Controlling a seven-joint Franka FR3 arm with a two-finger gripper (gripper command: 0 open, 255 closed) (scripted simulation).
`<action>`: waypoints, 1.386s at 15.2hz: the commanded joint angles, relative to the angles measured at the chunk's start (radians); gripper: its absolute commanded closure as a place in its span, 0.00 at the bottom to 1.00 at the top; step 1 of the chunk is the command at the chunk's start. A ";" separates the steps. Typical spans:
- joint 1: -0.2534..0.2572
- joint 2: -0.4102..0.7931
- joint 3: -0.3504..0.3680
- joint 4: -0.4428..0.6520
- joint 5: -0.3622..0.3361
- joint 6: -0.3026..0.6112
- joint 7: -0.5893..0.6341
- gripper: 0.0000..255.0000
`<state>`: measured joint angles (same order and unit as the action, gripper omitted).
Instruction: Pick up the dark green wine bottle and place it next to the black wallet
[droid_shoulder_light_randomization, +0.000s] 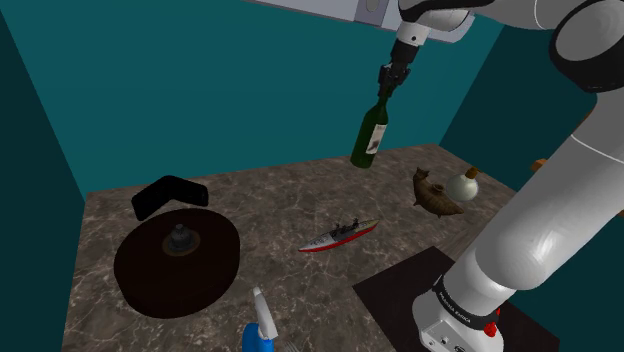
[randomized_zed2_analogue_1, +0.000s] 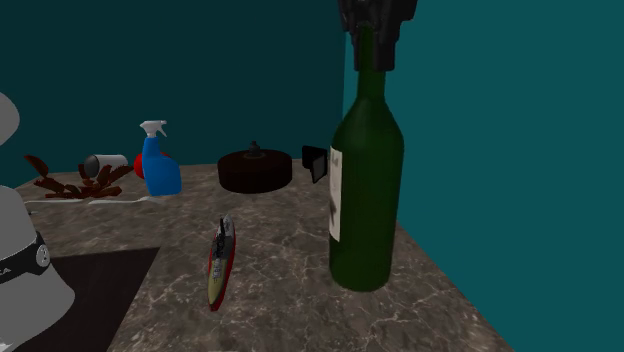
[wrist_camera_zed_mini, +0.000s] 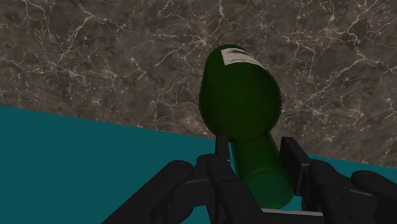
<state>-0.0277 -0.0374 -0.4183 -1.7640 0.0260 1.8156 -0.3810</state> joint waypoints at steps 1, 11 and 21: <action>0.000 0.000 0.000 0.027 0.000 -0.026 0.000 1.00; 0.010 0.010 0.011 0.146 0.002 -0.136 0.025 1.00; 0.126 -0.036 0.144 0.092 -0.030 -0.121 0.276 1.00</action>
<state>0.0875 -0.0789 -0.2860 -1.6775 -0.0043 1.6943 -0.1293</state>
